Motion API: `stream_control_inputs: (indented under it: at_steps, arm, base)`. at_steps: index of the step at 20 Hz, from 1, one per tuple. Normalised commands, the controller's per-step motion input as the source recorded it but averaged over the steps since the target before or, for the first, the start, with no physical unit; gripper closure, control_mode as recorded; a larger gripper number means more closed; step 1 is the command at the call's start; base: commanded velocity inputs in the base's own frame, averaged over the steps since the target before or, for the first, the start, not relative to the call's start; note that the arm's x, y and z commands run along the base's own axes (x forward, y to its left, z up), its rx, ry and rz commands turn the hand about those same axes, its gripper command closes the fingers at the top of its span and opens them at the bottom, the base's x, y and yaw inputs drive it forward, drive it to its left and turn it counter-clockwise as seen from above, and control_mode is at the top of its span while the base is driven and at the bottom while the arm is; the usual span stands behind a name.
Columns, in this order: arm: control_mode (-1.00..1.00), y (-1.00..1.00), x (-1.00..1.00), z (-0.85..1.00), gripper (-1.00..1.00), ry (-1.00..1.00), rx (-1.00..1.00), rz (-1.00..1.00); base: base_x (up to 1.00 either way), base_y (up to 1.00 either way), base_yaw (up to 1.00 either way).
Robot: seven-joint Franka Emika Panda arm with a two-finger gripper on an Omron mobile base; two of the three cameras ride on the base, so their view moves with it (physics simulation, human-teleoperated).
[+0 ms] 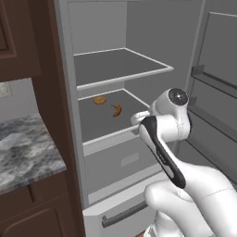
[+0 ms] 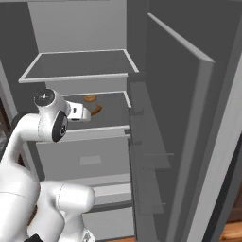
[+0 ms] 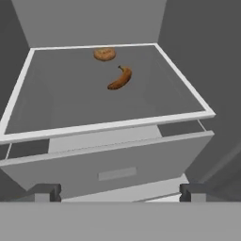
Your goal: Pick the banana and tangerine from the fridge and place them on the plate next to the blender to make a fruit smoothie.
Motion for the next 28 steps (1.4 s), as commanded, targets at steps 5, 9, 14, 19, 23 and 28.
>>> stream_control_inputs:
  at_steps: [5,9,14,19,23,28]
  arm:
    - [-1.00,0.00,0.54,-0.26,-1.00,0.02,0.00,0.02]
    - [-1.00,0.07,0.51,-0.19,-1.00,0.00,0.00,0.00]
    - [-1.00,0.02,0.58,-0.20,-1.00,0.01,0.00,-0.06]
    - [-1.00,0.05,0.58,-0.19,-1.00,0.00,0.00,-0.06]
    - [-1.00,0.02,0.41,-0.24,-1.00,0.01,0.00,0.00]
    - [-1.00,0.00,0.32,-0.12,-1.00,0.01,0.00,0.00]
  base:
    - [0.00,0.00,0.00]
    - [0.00,0.00,0.00]
    - [0.00,0.00,0.00]
    - [0.00,0.00,0.00]
    - [0.00,0.00,0.00]
    - [0.00,0.00,0.00]
